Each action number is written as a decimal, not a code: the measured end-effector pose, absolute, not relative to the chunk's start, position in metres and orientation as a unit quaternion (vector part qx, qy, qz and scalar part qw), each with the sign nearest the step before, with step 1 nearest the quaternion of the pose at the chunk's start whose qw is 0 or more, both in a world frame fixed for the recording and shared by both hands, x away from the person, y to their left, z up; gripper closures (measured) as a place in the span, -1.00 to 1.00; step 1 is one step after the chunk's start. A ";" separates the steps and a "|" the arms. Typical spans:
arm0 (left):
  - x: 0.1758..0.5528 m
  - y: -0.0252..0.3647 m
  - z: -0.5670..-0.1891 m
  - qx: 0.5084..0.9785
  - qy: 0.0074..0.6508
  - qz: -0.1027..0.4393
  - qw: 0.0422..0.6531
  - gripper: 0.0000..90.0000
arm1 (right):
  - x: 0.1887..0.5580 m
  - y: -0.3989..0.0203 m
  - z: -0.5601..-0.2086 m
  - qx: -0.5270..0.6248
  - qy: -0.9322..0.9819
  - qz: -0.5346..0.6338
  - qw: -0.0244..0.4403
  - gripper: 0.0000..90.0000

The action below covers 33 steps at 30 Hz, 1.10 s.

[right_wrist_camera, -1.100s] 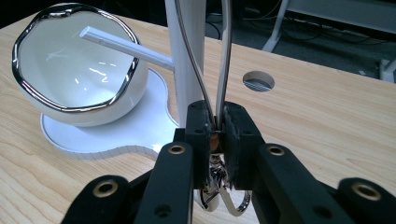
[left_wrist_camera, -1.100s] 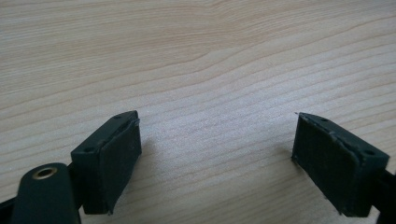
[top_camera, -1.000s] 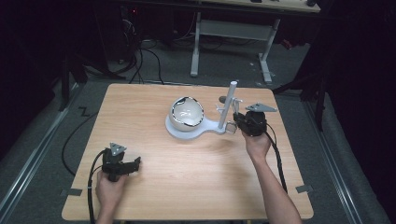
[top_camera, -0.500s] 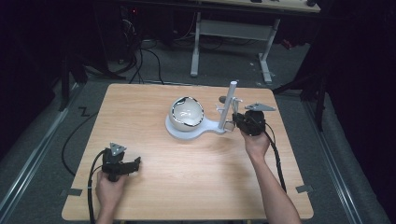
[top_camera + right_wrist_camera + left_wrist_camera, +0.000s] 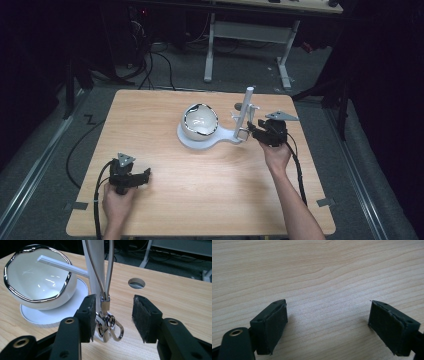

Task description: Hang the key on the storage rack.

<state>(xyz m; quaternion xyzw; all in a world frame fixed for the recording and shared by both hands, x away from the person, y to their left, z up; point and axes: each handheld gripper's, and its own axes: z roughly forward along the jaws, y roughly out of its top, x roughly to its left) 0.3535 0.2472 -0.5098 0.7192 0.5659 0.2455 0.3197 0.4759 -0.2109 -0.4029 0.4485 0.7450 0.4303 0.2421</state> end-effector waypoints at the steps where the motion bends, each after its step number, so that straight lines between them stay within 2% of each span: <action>1: 0.354 0.247 -0.510 0.719 0.566 0.245 0.320 -0.65 | 0.475 -0.212 -0.403 0.448 0.745 0.431 0.242 0.16; 33: 0.354 0.247 -0.510 0.720 0.566 0.246 0.319 -0.65 | 0.443 -0.260 -0.393 0.463 0.710 0.476 0.234 0.10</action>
